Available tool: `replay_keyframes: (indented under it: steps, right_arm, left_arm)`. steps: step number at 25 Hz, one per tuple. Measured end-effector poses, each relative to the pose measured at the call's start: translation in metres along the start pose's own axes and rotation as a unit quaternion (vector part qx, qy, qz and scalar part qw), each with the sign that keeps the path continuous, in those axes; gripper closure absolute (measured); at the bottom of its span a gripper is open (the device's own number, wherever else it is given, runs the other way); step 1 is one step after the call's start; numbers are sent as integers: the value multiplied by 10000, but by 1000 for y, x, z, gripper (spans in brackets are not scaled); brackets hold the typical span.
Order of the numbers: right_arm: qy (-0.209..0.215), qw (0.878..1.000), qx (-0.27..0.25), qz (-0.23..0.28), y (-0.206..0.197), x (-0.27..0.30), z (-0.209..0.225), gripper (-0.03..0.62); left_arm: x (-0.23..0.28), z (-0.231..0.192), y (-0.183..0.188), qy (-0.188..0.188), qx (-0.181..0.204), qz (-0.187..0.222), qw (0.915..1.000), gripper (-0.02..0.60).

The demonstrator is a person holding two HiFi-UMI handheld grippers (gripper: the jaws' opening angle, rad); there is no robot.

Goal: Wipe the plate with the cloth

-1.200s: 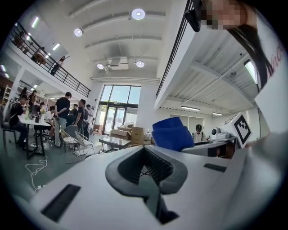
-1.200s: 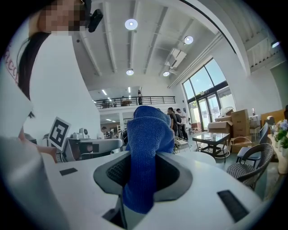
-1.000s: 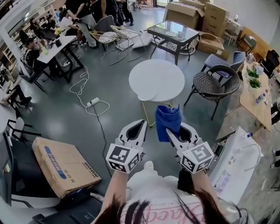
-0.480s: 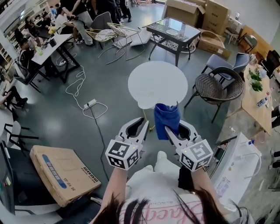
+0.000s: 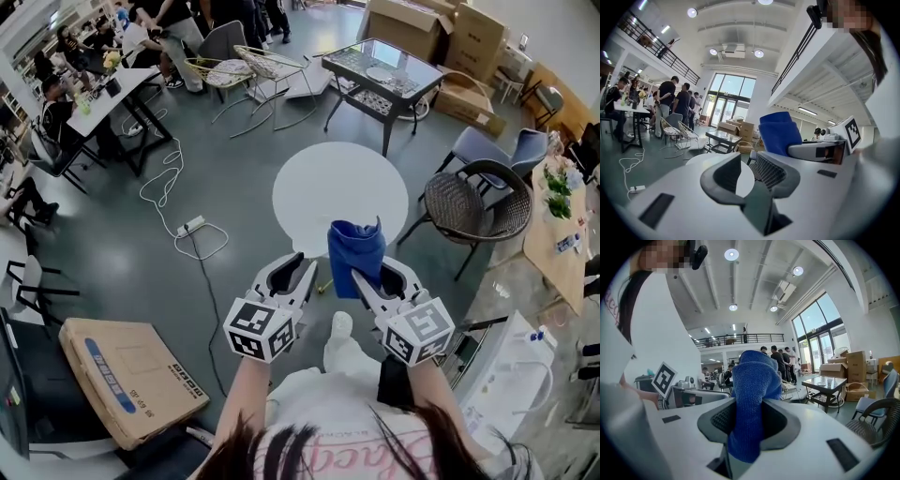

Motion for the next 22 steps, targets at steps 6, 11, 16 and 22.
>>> replay_keyframes:
  steps: [6,11,16,22]
  right_arm:
    - [198,9996,-104,-155,7,37,45,461]
    - [400,9986,-142,-319,14,68,82,461]
    - [669,9965,-120,-489,16,95,112,461]
    - [796,9938,-20,-781,8,128,129,461]
  left_arm:
    - [41,-25,4,72,-252,-154,9995,482]
    - [70,-46,11,319,-424,-323,9981,468]
    - [91,-66,8,584,-744,-503,9942,441]
    - [102,-86,-11,662,-1078,-757,9891,395]
Point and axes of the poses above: the fingertips, and each gripper's own axes: x forward along the fingers, z to its right, y out of its top, the point moved 10 cm from there along -x, backward along the fingers, and after that the axes turned 3 degrees about -z, right-handed, at the moved point
